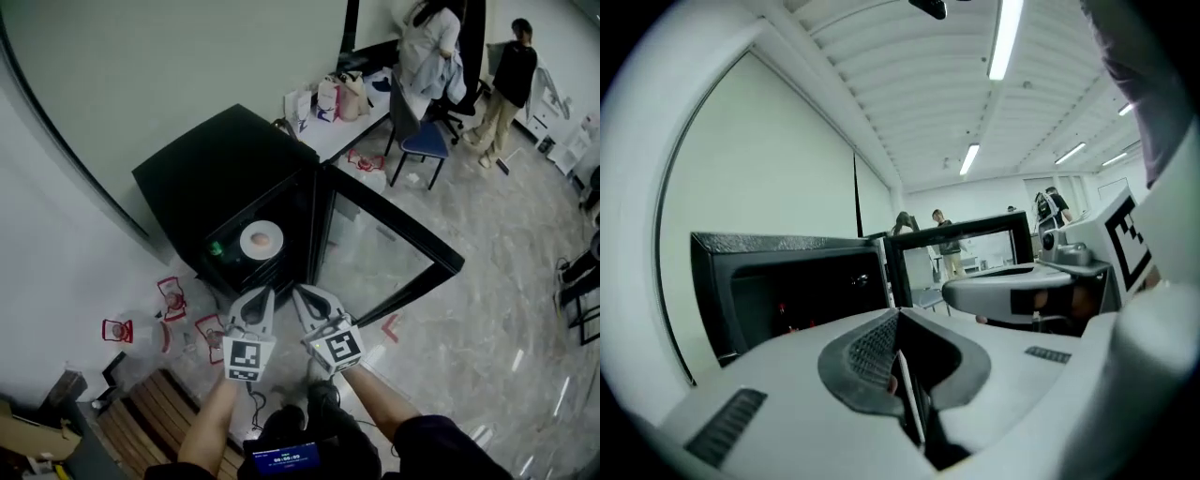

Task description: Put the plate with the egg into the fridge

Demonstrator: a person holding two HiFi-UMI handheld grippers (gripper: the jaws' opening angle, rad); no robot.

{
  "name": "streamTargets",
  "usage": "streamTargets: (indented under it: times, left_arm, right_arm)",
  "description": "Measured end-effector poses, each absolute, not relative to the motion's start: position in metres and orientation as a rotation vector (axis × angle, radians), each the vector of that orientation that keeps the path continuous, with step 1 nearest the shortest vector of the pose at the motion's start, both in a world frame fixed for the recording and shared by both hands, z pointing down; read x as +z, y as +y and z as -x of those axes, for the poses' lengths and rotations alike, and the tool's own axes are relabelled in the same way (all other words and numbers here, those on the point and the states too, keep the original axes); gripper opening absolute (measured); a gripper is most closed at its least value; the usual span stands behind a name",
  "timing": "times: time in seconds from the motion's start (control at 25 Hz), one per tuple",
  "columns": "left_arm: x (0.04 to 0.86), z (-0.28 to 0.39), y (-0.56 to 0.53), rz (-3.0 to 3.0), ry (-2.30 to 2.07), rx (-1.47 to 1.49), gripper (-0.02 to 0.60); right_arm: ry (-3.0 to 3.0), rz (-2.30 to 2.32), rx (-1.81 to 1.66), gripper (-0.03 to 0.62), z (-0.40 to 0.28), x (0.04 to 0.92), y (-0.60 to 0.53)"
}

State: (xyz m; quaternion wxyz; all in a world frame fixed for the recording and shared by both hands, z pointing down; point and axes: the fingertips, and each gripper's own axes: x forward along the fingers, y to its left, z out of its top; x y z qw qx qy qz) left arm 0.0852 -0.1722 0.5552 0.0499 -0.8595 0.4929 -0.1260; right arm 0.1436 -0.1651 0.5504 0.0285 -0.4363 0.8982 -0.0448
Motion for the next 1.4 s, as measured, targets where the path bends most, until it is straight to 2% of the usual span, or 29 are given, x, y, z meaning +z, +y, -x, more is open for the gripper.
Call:
streamTargets:
  times: [0.24,0.44,1.4]
  left_arm:
    - [0.512,-0.075,-0.118,2.629,1.555,-0.237,0.011]
    - [0.493,-0.078,-0.093,2.619,1.582,-0.174,0.011]
    - [0.49,-0.089,-0.069,2.615,1.591,-0.219,0.011]
  right_arm:
    - [2.787,1.292,0.009,0.008,-0.118,0.511,-0.108]
    - [2.755,1.314,0.051,0.006,-0.127,0.492,-0.09]
    - [2.768,1.282,0.052,0.008,-0.131,0.475,-0.066]
